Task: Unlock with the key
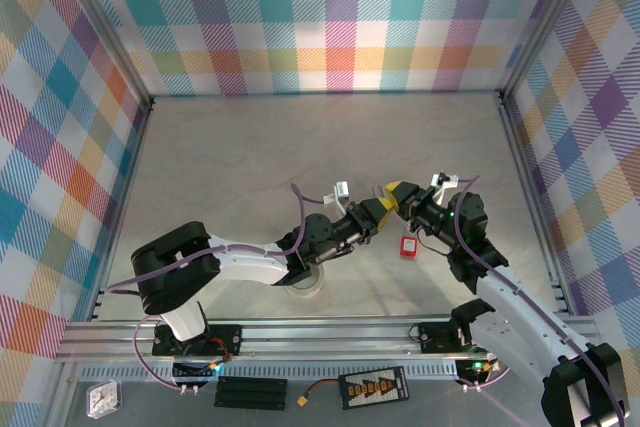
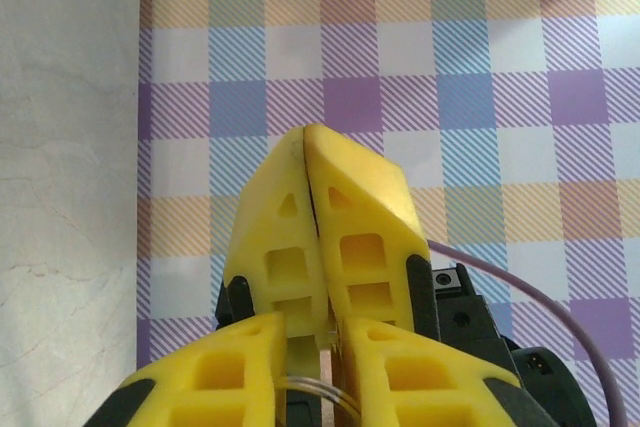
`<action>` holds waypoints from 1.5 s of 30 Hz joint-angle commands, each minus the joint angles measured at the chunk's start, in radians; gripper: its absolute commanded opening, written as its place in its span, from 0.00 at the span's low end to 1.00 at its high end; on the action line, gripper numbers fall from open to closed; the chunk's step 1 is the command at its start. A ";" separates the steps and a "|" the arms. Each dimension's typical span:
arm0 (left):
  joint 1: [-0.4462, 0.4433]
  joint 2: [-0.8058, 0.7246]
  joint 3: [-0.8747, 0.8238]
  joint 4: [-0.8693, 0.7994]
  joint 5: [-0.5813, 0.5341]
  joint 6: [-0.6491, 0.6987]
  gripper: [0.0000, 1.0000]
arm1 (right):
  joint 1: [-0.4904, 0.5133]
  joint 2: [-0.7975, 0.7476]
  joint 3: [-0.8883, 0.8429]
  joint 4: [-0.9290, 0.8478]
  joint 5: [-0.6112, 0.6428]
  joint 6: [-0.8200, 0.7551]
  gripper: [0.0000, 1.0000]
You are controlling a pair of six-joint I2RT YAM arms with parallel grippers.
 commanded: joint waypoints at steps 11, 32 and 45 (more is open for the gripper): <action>0.010 -0.047 -0.009 0.053 0.021 0.050 0.00 | 0.003 -0.049 0.006 -0.055 0.016 -0.053 0.00; -0.002 -0.099 0.033 -0.067 0.054 0.118 0.03 | 0.003 -0.049 0.009 -0.097 0.013 -0.081 0.00; -0.003 -0.138 0.035 -0.116 0.079 0.155 0.00 | 0.003 -0.042 0.048 -0.208 0.013 -0.119 0.03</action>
